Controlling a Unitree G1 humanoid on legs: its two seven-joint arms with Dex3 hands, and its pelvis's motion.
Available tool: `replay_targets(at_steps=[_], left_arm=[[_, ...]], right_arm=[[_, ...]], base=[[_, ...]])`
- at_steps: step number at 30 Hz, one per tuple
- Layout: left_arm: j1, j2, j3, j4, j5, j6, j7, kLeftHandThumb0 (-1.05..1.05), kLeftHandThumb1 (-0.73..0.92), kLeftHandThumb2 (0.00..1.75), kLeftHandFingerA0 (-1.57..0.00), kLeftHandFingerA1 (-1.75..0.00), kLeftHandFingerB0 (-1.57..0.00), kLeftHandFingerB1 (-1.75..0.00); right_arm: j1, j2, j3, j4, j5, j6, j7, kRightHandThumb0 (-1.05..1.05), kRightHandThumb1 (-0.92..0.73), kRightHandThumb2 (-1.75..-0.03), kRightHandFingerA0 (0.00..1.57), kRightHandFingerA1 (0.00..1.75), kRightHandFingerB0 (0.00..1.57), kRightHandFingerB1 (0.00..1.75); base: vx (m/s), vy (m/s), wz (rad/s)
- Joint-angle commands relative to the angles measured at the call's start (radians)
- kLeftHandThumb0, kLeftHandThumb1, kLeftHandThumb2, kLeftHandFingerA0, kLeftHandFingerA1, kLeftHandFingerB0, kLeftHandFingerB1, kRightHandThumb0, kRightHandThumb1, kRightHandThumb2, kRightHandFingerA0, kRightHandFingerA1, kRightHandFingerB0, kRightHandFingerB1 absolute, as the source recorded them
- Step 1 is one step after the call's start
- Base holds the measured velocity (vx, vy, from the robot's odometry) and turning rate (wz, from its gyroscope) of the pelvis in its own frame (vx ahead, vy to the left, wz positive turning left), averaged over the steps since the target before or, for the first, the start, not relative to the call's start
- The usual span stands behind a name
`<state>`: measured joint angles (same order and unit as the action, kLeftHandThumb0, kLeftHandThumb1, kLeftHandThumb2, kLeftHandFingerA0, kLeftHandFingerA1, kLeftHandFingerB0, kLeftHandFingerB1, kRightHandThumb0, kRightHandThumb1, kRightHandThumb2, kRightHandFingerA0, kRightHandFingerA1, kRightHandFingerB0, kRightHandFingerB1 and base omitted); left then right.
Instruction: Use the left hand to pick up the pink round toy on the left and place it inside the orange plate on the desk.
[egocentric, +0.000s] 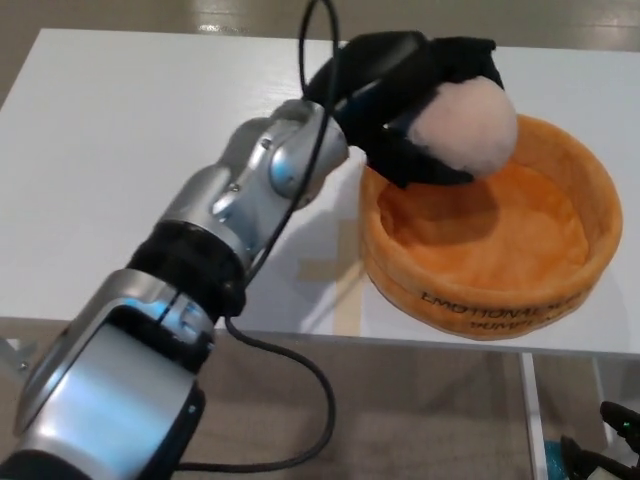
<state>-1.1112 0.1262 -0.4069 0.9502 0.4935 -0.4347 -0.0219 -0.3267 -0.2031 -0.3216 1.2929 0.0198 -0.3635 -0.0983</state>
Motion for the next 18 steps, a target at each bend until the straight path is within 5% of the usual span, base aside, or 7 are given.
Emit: replay_targets(at_steps=[1, 3, 4, 5, 6, 17, 18], left_arm=[[-0.033, -0.032, -0.028, 0.042, 0.037, 0.036, 0.005, -0.28, 0.56, 0.84, -0.91, -1.28, -0.79, -0.90], [-0.036, -0.035, -0.028, 0.050, 0.035, 0.031, 0.007, -0.28, 0.56, 0.84, -0.91, -1.28, -0.79, -0.90], [-0.032, -0.034, -0.028, 0.060, 0.028, 0.009, -0.003, -0.36, 0.45, 0.54, -0.39, -0.39, -0.29, -0.31], [-0.031, -0.034, -0.027, 0.063, 0.026, 0.002, -0.006, -0.36, 0.45, 0.54, -0.39, -0.39, -0.29, -0.31], [-0.038, -0.026, -0.049, 0.057, 0.048, 0.031, -0.040, -0.65, 0.38, 0.79, 0.00, 0.00, 0.00, -0.06], [-0.057, 0.004, -0.099, -0.002, 0.080, 0.081, -0.103, -0.76, 0.40, 0.86, 0.00, 0.00, 0.00, -0.07], [-0.057, 0.008, -0.098, -0.017, 0.079, 0.079, -0.108, -0.76, 0.41, 0.86, 0.00, 0.00, 0.00, -0.08]], right_arm=[[0.004, 0.006, -0.005, 0.006, 0.020, 0.007, 0.000, -0.30, -0.42, -0.77, 0.26, 0.85, 0.17, 0.69], [0.003, 0.006, -0.006, 0.007, 0.020, 0.007, 0.001, -0.30, -0.42, -0.77, 0.26, 0.85, 0.17, 0.69], [0.002, 0.007, -0.012, 0.007, 0.027, 0.009, 0.008, -0.29, -0.33, -0.94, 0.30, 0.69, 0.19, 0.61], [0.002, 0.008, -0.014, 0.007, 0.029, 0.009, 0.010, -0.29, -0.33, -0.94, 0.30, 0.69, 0.19, 0.61], [0.002, 0.007, -0.009, 0.008, 0.023, 0.011, 0.006, -0.31, -0.31, -0.93, 0.32, 0.70, 0.20, 0.62], [0.002, 0.007, -0.005, 0.008, 0.020, 0.011, 0.009, -0.27, -0.33, -0.94, 0.33, 0.70, 0.21, 0.62], [0.002, 0.007, -0.006, 0.008, 0.022, 0.011, 0.014, -0.29, -0.42, -0.75, 0.26, 0.85, 0.18, 0.67]], base=[[0.00, 0.000, 0.00], [0.00, 0.000, 0.00], [0.00, 0.000, 0.00], [0.00, 0.000, 0.00], [0.00, 0.000, 0.00], [0.00, 0.000, 0.00], [0.00, 0.000, 0.00]])
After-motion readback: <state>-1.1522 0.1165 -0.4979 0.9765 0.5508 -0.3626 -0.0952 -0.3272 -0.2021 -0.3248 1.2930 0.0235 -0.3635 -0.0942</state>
